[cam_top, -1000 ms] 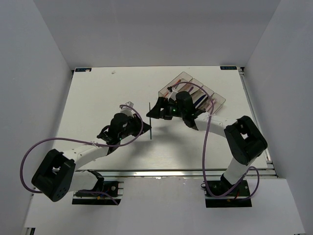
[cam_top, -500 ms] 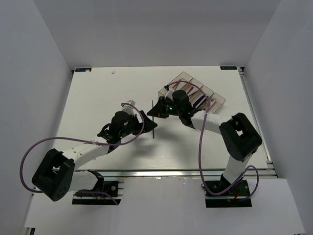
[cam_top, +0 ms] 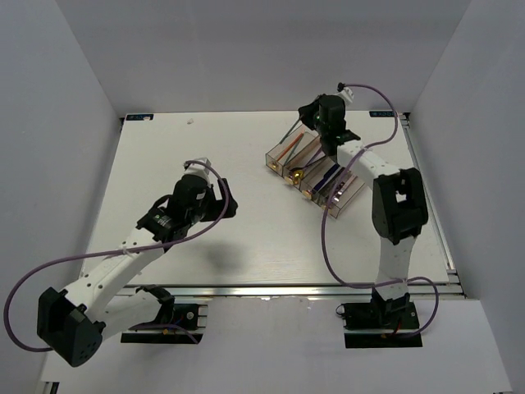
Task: Sort the eating utensils into containers
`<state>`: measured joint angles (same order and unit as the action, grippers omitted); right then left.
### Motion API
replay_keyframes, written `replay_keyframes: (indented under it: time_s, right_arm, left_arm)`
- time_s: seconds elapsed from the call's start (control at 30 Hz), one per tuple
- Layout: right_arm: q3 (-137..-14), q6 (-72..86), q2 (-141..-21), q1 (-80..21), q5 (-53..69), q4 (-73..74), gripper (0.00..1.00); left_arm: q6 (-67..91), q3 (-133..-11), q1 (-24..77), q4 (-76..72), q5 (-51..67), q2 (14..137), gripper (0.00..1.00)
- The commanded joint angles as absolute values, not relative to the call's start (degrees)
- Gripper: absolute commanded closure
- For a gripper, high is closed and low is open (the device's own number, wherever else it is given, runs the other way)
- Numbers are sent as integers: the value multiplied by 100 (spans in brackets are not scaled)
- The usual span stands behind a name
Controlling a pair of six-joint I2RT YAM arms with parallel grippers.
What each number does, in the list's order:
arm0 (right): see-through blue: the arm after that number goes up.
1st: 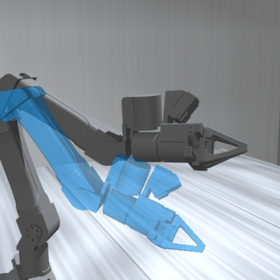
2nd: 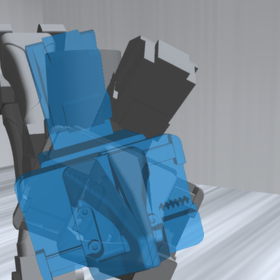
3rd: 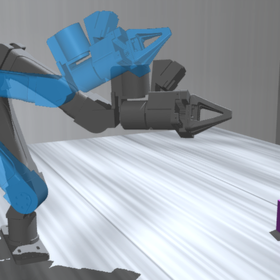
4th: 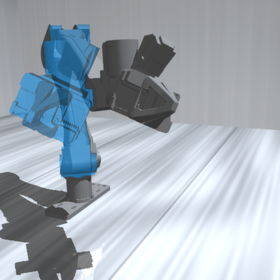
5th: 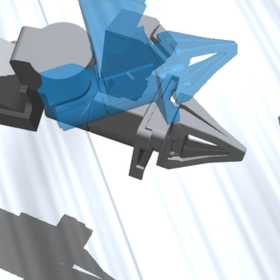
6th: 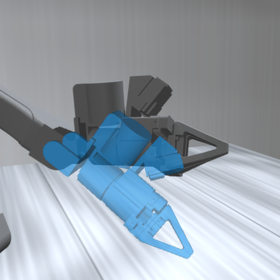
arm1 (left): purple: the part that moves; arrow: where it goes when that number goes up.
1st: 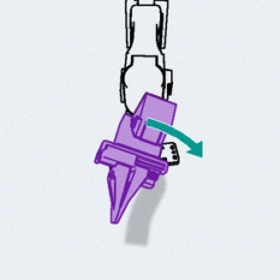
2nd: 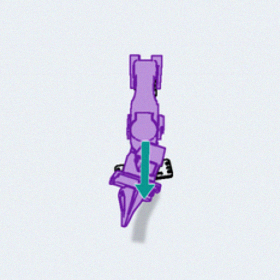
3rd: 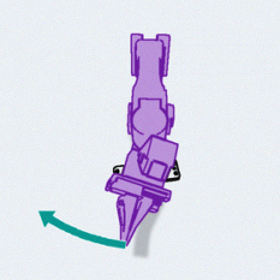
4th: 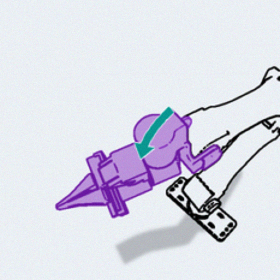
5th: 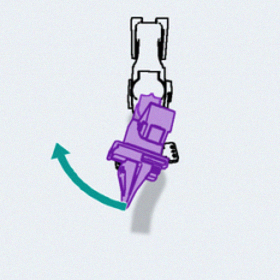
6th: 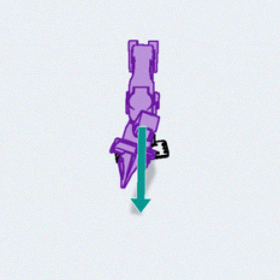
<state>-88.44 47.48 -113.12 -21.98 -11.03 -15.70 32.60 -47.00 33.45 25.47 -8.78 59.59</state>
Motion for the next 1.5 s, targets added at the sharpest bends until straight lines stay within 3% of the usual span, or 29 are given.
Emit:
replay_keyframes:
  time_s: [0.0, 0.13, 0.37, 0.43, 0.47, 0.5, 0.57, 0.6, 0.67, 0.83, 0.93, 1.07, 1.2, 1.47]
  right_arm:
    - [-9675, 4483, -11917, -2136, -1924, -1117, 100]
    - [-10292, 4307, -12427, -2101, -1943, -958, 100]
    - [-9616, 4298, -12287, -2223, -1801, -1388, 100]
    - [-9343, 4271, -12226, -2232, -1619, -1537, 85]
    - [-9308, 4289, -12217, -2241, -1539, -1582, 58]
    - [-9334, 4280, -12208, -2241, -1460, -1565, 45]
    - [-9439, 4219, -12182, -2267, -1345, -1425, 29]
    - [-9518, 4193, -12173, -2285, -1327, -1311, 16]
    - [-9694, 4123, -12024, -2285, -1432, -1065, 11]
    - [-9388, 3736, -10867, -2285, -2108, -563, 11]
    - [-9150, 3096, -10041, -2285, -2320, -38, 11]
    - [-8913, 1971, -8967, -2294, -2381, 1175, 11]
    - [-7740, 1355, -7527, -2285, -2689, 1898, 11]
    - [-6066, 1055, -4617, -2285, -2031, 2883, 11]
  left_arm:
    - [2716, -4799, 3349, 3419, -1378, 5574, 2]
    - [2690, -4606, 3349, 3156, -1284, 5231, 2]
    - [2646, -4570, 3349, 3111, -1204, 5089, 2]
    - [2646, -4588, 3349, 3120, -1213, 5054, 2]
    - [2646, -4579, 3349, 3120, -1239, 5036, 2]
    - [2654, -4579, 3349, 3120, -1274, 4958, 2]
    - [2707, -4588, 3349, 3181, -1484, 4913, 2]
    - [2759, -4605, 3349, 3216, -1720, 4904, 2]
    - [2838, -4693, 3349, 3374, -2020, 4948, 2]
    - [3567, -5044, 3296, 3954, -3950, 5465, 2]
    - [3779, -5378, 3147, 4175, -4525, 5651, 2]
    - [3498, -5633, 2813, 3903, -4439, 5739, 2]
    - [2937, -5870, 2006, 3454, -3631, 5792, 2]
    - [2637, -5898, 1960, 3437, -4245, 5257, 2]
